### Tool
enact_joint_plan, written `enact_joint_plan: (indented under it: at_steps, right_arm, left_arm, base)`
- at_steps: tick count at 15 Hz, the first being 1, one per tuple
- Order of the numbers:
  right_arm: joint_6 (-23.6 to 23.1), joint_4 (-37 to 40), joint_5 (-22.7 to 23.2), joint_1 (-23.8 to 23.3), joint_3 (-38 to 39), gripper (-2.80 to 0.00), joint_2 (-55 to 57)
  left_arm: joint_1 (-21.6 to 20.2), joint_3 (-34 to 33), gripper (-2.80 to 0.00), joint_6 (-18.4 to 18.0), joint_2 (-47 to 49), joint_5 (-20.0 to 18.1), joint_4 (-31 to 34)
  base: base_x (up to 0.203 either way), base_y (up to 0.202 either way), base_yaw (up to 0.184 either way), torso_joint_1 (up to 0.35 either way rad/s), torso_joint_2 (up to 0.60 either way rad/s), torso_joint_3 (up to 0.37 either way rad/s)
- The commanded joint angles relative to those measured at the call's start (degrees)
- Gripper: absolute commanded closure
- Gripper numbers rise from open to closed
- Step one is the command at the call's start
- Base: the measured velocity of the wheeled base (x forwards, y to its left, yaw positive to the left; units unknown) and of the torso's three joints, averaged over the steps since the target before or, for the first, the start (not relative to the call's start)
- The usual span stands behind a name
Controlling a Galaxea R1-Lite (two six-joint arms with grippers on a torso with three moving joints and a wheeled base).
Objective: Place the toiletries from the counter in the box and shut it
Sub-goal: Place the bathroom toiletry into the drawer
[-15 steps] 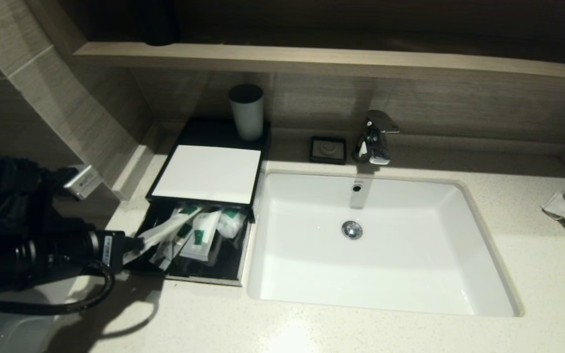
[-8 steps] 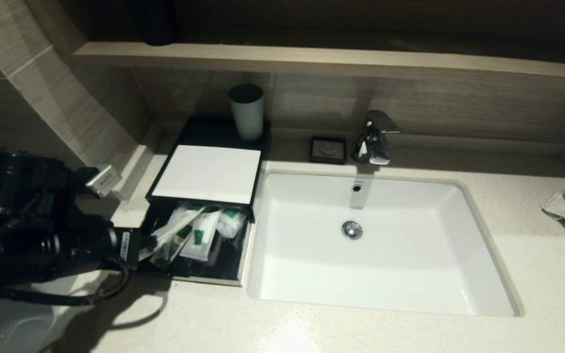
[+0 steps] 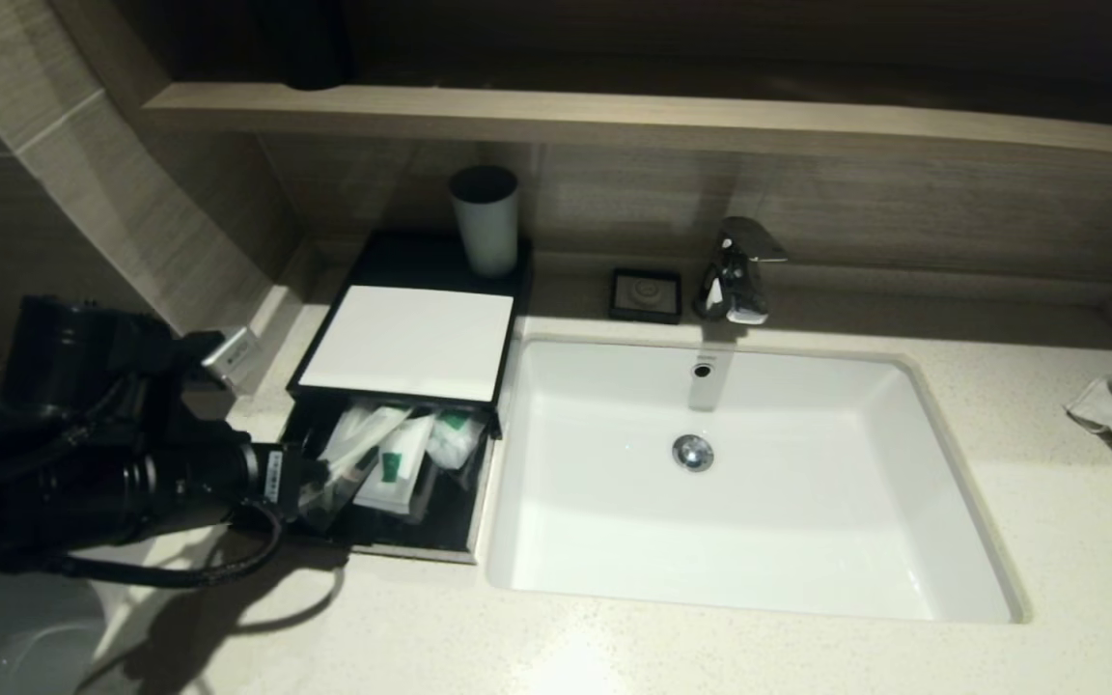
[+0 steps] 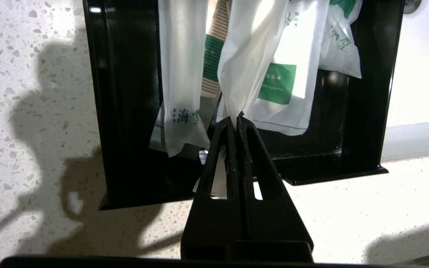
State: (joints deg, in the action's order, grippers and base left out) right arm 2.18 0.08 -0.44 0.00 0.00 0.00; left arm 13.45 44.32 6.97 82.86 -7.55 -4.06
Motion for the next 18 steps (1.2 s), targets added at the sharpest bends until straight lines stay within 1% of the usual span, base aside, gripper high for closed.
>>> enact_joint_plan:
  at_steps: [1, 3, 13, 14, 18]
  right_arm:
    - [0.0, 0.0, 0.0, 0.0, 0.0, 0.00, 0.0]
    - [0.0, 0.0, 0.0, 0.0, 0.0, 0.00, 0.0]
    - [0.0, -0.1, 0.0, 0.0, 0.0, 0.00, 0.0]
    - [0.0, 0.0, 0.0, 0.0, 0.0, 0.00, 0.0]
    - [0.0, 0.0, 0.0, 0.0, 0.0, 0.00, 0.0]
  left_arm:
    - [0.3, 0.2, 0.00, 0.1, 1.4, -0.1, -0.4]
    - [1.1, 0.3, 0.00, 0.1, 2.0, -0.1, -0.6]
    - [1.1, 1.3, 0.00, 0.3, 4.1, 0.3, -2.8]
    - [1.0, 1.7, -2.80, 0.3, 4.1, 0.3, -2.7]
    - [1.0, 1.7, -2.80, 0.4, 2.8, 0.2, -3.0]
  base:
    - [0.000, 0.000, 0.000, 0.000, 0.00, 0.000]
    - [0.000, 0.000, 0.000, 0.000, 0.00, 0.000]
    - [0.000, 0.000, 0.000, 0.000, 0.00, 0.000]
    - [0.000, 0.000, 0.000, 0.000, 0.00, 0.000]
    - [0.000, 0.000, 0.000, 0.000, 0.00, 0.000]
